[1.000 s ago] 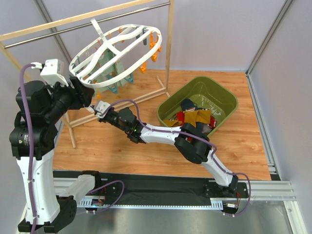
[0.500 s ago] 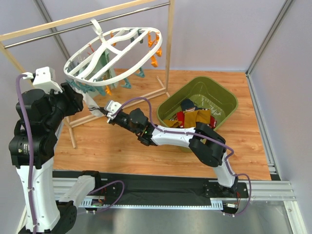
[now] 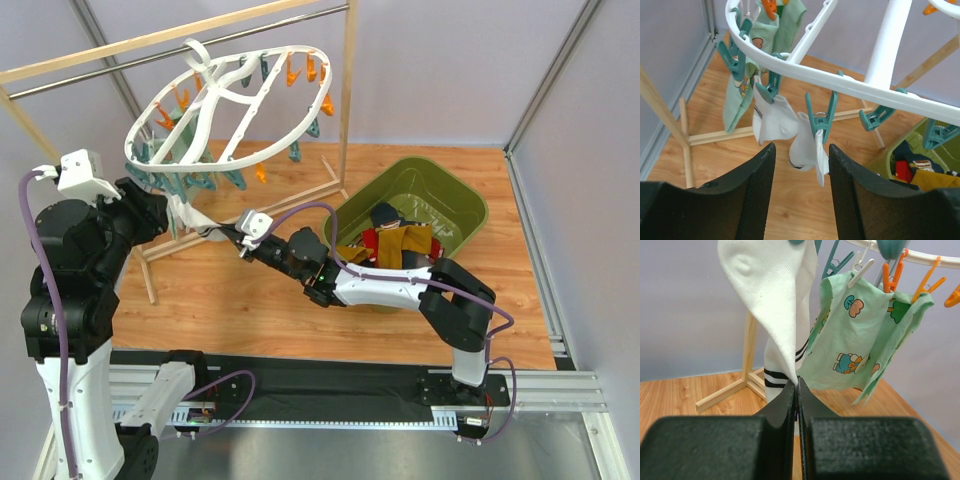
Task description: Remove the socks clipped to the hanger
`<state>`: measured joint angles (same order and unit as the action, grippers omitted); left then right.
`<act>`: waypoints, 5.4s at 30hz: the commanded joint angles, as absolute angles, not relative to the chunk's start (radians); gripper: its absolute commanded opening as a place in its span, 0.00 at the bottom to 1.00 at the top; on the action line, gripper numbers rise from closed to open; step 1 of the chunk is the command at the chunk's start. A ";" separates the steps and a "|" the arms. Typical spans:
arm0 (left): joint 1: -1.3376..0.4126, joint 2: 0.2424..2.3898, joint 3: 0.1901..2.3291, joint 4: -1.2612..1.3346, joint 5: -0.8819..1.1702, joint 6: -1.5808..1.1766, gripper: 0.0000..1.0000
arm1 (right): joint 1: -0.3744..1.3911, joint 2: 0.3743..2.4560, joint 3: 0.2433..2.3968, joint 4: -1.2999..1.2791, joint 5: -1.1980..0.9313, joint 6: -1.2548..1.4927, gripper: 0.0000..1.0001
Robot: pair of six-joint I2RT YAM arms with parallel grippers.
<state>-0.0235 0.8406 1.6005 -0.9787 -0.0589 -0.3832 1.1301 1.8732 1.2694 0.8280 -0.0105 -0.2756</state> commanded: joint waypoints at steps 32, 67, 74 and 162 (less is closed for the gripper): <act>-0.041 0.971 1.628 -0.873 0.152 -0.393 0.55 | 1.152 1.770 1.223 0.900 -0.020 -0.273 0.00; -0.120 1.008 1.638 -0.854 -0.166 -0.471 0.58 | 1.220 1.804 1.301 0.801 0.080 -0.439 0.00; -0.120 1.031 1.680 -0.864 -0.170 -0.448 0.56 | 1.221 1.807 1.298 0.802 0.081 -0.442 0.00; 0.449 0.930 1.316 -0.385 0.903 -0.460 0.61 | 1.160 1.678 1.193 0.762 0.055 -0.314 0.00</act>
<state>0.4412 0.9527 1.3174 -0.5270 0.8150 -0.4168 1.1679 1.7222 1.1919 0.7448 0.0685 -0.3206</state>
